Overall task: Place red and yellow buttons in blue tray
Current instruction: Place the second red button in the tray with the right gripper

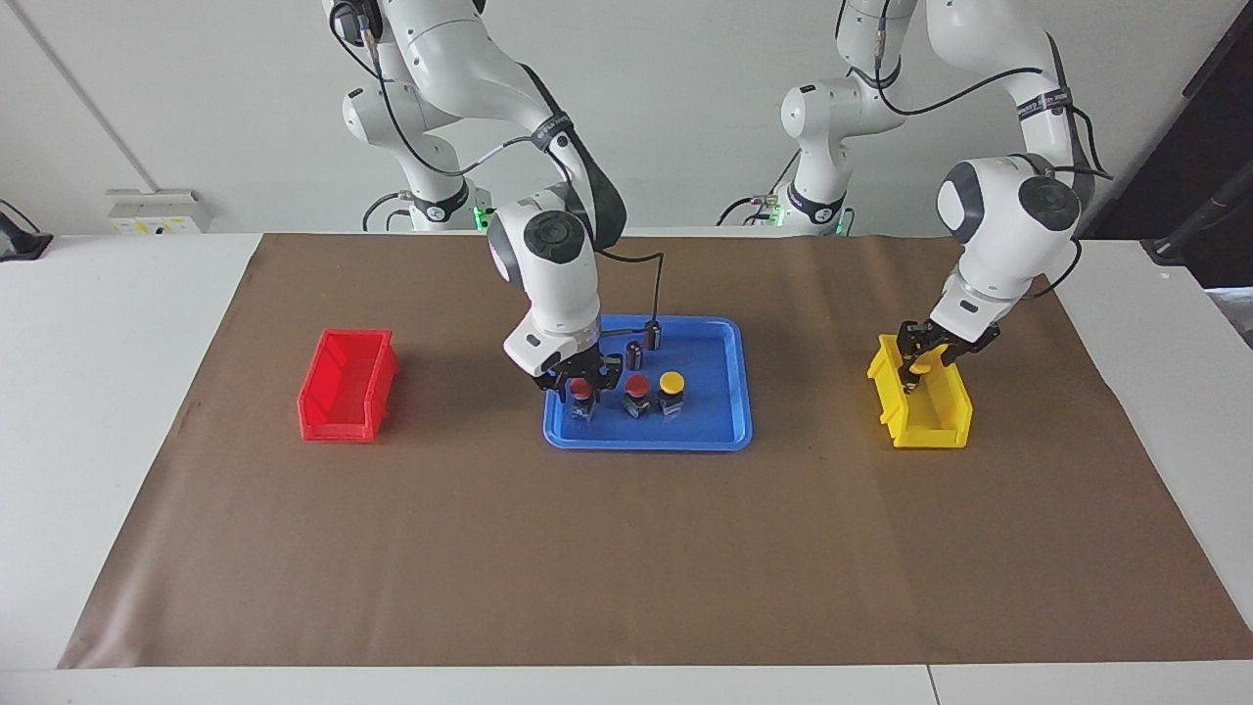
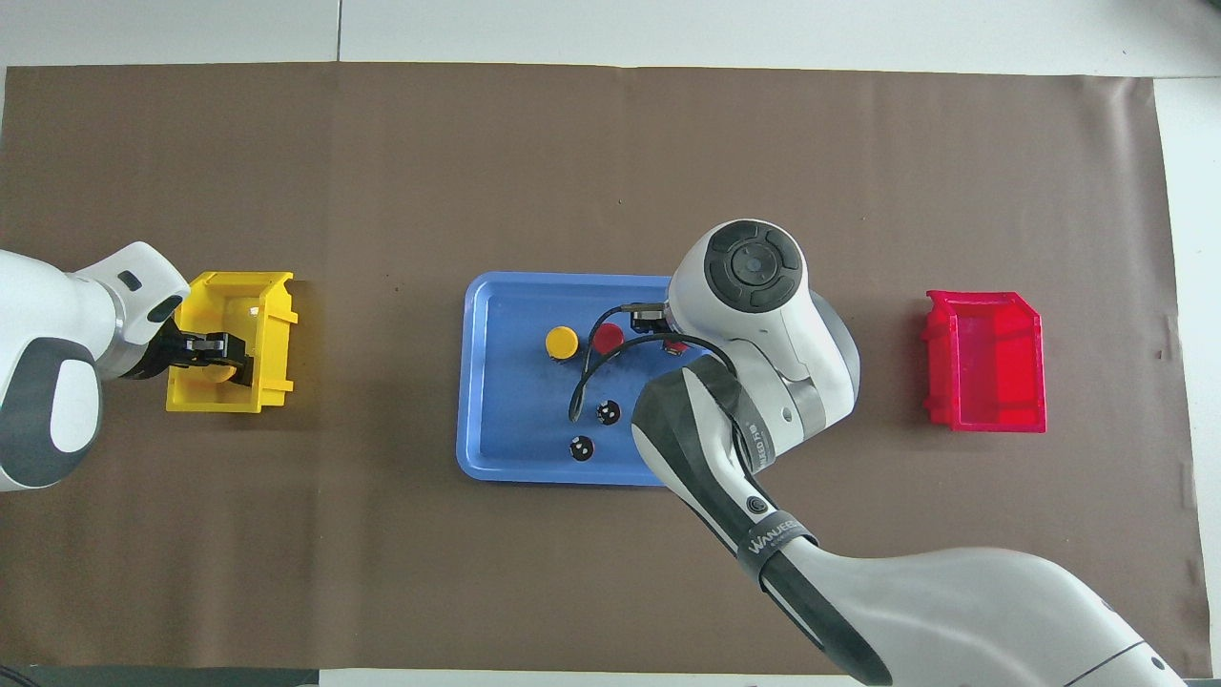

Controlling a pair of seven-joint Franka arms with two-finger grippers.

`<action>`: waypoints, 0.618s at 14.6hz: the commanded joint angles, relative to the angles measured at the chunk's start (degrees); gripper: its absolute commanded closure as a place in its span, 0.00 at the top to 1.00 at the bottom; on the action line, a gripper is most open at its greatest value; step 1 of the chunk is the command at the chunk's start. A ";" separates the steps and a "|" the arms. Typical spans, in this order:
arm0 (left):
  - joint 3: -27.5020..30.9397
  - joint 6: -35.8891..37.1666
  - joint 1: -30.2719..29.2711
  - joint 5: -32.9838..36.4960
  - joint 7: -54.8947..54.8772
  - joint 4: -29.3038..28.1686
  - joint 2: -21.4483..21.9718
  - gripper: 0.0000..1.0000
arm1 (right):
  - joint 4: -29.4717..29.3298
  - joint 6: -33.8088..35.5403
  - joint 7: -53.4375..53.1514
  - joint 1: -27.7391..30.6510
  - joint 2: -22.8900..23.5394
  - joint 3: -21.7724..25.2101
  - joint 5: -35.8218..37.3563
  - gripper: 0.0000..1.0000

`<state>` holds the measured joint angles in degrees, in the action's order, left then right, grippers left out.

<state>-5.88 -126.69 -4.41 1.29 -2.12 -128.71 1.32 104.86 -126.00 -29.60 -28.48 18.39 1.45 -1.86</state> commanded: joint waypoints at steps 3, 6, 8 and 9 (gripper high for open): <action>-0.27 -5.15 -0.34 -0.59 0.71 -4.00 0.44 0.45 | -17.90 23.47 2.33 12.01 -4.05 -0.22 1.07 1.00; -0.19 -4.11 -0.52 -0.59 0.19 -1.73 -0.79 0.01 | -20.40 34.92 11.46 19.57 -10.53 -0.31 0.80 1.00; -0.10 2.10 -0.34 -0.50 0.63 5.53 -2.71 0.01 | -20.66 41.33 18.66 25.54 -14.41 -0.22 0.80 1.00; -0.10 7.02 0.18 -0.32 0.98 10.71 -3.42 0.01 | -20.58 43.45 22.79 28.36 -15.39 -0.22 0.80 1.00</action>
<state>-5.86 -127.53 -4.40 1.28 -2.04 -127.63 0.54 83.61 -85.91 -12.98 -4.87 5.14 2.12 -1.15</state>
